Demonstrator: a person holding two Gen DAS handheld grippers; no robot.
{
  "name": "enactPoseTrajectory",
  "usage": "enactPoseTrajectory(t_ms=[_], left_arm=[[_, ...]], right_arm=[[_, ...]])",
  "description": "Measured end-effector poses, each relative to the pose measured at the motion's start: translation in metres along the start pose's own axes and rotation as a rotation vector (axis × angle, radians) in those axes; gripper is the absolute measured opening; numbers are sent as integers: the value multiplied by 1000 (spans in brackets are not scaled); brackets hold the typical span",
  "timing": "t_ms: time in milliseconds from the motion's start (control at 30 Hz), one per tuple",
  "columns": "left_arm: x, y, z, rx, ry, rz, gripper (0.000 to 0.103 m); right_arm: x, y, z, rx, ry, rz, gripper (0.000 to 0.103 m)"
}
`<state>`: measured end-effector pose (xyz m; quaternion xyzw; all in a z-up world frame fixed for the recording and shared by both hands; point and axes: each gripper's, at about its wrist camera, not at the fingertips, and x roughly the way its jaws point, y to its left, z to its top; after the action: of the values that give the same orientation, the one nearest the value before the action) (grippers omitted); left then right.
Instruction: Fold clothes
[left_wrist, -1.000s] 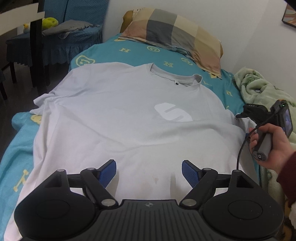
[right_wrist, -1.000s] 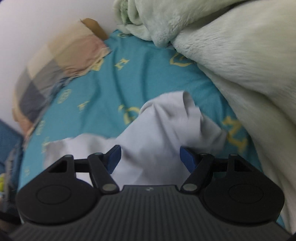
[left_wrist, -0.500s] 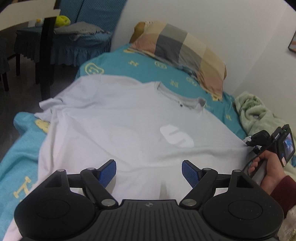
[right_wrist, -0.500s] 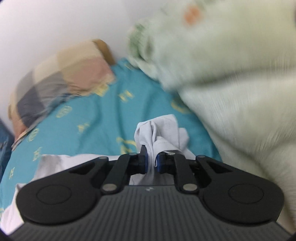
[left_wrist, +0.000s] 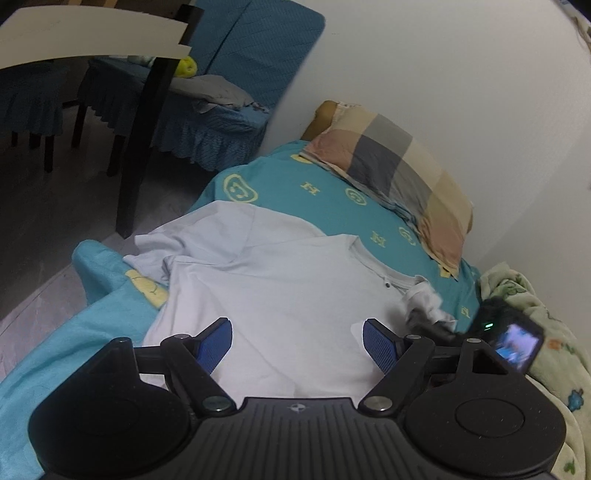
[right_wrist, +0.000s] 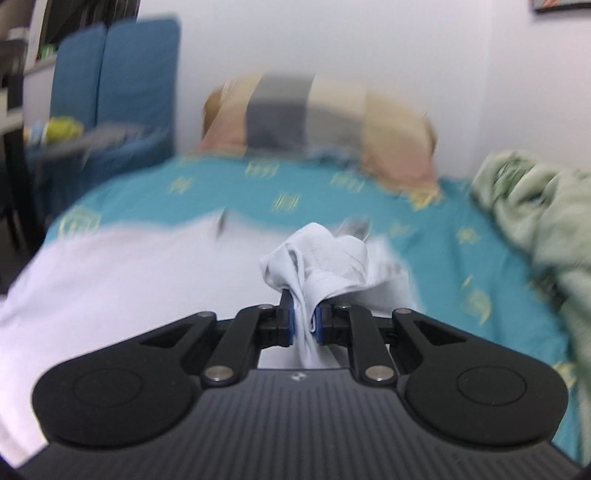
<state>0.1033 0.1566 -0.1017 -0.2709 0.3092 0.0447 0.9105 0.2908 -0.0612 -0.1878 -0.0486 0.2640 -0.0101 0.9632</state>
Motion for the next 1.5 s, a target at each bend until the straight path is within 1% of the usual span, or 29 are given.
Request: enactPoseTrajectory(t_ms=[67, 133, 167, 200, 267, 333, 367, 567, 700, 833, 933, 1000, 1033, 1100, 1133, 1200, 1233, 1267, 1300, 1333, 1367, 1433, 1500], left_arm=[[3, 4, 0, -14, 7, -4, 80], [5, 6, -1, -18, 6, -11, 80], [6, 6, -1, -13, 5, -10, 80], [9, 5, -2, -8, 9, -7, 80], [13, 3, -3, -3, 19, -13, 80], [14, 1, -4, 8, 21, -16, 80], [14, 0, -5, 17, 20, -18, 80], [13, -8, -12, 76, 19, -15, 80], [10, -20, -21, 153, 8, -30, 80], [6, -38, -33, 252, 4, -52, 80], [3, -54, -44, 316, 15, -74, 80], [3, -63, -53, 356, 29, -96, 80], [2, -67, -58, 374, 32, -113, 80], [5, -74, -65, 397, 38, -127, 80], [7, -75, -67, 389, 49, -130, 80], [13, -75, -70, 365, 74, -133, 80], [15, -73, -71, 349, 84, -136, 80], [16, -71, -71, 334, 88, -136, 80], [17, -69, -71, 319, 90, -135, 80], [17, -64, -69, 303, 89, -134, 80], [17, -61, -66, 286, 86, -135, 80], [18, -57, -62, 253, 87, -142, 80], [18, -54, -60, 233, 91, -155, 80]], right_arm=[[10, -1, -5, 27, 46, 34, 17], [13, -6, -5, 54, 69, 82, 26], [11, -9, -5, 62, 72, 117, 39], [9, -13, -4, 67, 75, 156, 59], [-4, -15, -6, 74, 78, 220, 81], [-23, -17, -7, 69, 80, 275, 81], [-35, -22, -10, 70, 88, 284, 81], [-107, -64, -27, 85, 152, 278, 81], [-156, -92, -39, 95, 194, 274, 81], [-199, -109, -54, 108, 178, 238, 81], [-209, -116, -54, 93, 115, 236, 81], [-202, -118, -53, 61, 73, 237, 81], [-193, -119, -54, 47, 67, 235, 81], [-170, -119, -59, 34, 74, 235, 81], [-158, -119, -61, 40, 80, 249, 80], [-140, -119, -64, 51, 88, 281, 65], [-134, -118, -65, 55, 88, 293, 64], [-128, -118, -67, 59, 89, 305, 54], [-124, -116, -68, 58, 98, 315, 32], [-122, -113, -69, 54, 113, 324, 22], [-122, -110, -70, 43, 121, 338, 17], [-127, -99, -71, -2, 119, 384, 16], [-130, -87, -74, -48, 152, 437, 15]])
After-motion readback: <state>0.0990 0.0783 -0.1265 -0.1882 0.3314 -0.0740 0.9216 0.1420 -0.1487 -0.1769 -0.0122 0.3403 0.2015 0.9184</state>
